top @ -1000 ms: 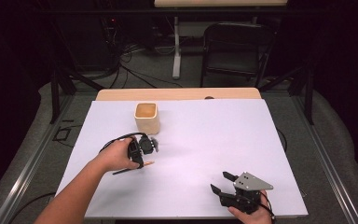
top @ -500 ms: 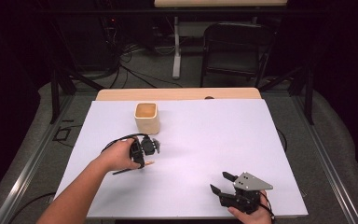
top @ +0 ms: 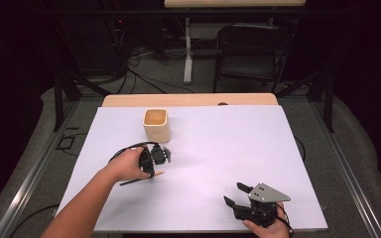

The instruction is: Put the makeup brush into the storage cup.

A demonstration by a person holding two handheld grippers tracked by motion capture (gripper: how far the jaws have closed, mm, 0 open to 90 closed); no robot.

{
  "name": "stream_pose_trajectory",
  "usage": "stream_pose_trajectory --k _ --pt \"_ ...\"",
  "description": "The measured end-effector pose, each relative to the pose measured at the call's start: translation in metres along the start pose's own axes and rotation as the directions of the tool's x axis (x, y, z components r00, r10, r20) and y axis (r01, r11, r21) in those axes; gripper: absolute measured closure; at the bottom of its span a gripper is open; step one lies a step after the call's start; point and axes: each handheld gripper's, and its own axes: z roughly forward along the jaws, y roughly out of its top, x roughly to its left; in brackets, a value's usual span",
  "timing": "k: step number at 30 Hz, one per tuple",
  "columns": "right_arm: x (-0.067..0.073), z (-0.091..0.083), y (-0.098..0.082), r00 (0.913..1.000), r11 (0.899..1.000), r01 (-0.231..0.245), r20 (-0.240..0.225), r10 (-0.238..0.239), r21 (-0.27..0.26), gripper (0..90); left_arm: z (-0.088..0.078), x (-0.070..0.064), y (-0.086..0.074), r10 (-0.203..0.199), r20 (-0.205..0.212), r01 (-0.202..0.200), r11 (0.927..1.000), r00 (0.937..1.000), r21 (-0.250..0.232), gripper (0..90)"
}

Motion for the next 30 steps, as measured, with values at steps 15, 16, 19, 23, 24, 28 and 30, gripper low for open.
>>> stream_pose_trajectory --k 15,16,19,23,24,28,30 --pt "0.0 0.0 -0.0001 1.0 1.0 0.001 -0.003 -0.001 0.004 36.2 0.0045 -0.0003 0.002 0.004 0.0 -0.004 1.0 1.0 0.003 80.4" --pt "0.0 -0.0001 -0.0001 1.0 1.0 0.001 -0.003 -0.001 0.004 36.2 0.0044 0.0 0.0023 0.003 0.005 -0.003 1.0 1.0 0.008 80.7" --pt "-0.0001 0.0 -0.0001 1.0 1.0 0.002 -0.003 -0.002 0.005 36.2 0.0058 -0.0006 0.0027 0.004 -0.003 -0.004 1.0 1.0 0.003 81.0" --pt "0.0 0.0001 -0.0001 1.0 1.0 0.003 -0.004 -0.003 0.005 36.2 0.0066 -0.0001 0.0028 0.005 0.003 -0.005 1.0 1.0 0.001 81.3" --pt "0.0 0.0001 -0.0001 1.0 1.0 0.003 -0.004 -0.003 0.005 36.2 0.0066 -0.0001 0.0028 0.005 0.003 -0.005 1.0 1.0 0.001 82.7" --pt "0.0001 0.0001 -0.0001 1.0 1.0 0.003 -0.005 -0.003 0.004 36.2 0.0066 -0.0001 0.0028 0.005 0.003 -0.005 1.0 1.0 0.001 82.7" --pt "0.0001 0.0001 -0.0001 1.0 1.0 0.003 -0.005 -0.003 0.004 36.2 0.0066 -0.0001 0.0028 0.005 0.003 -0.005 1.0 1.0 0.001 82.7"
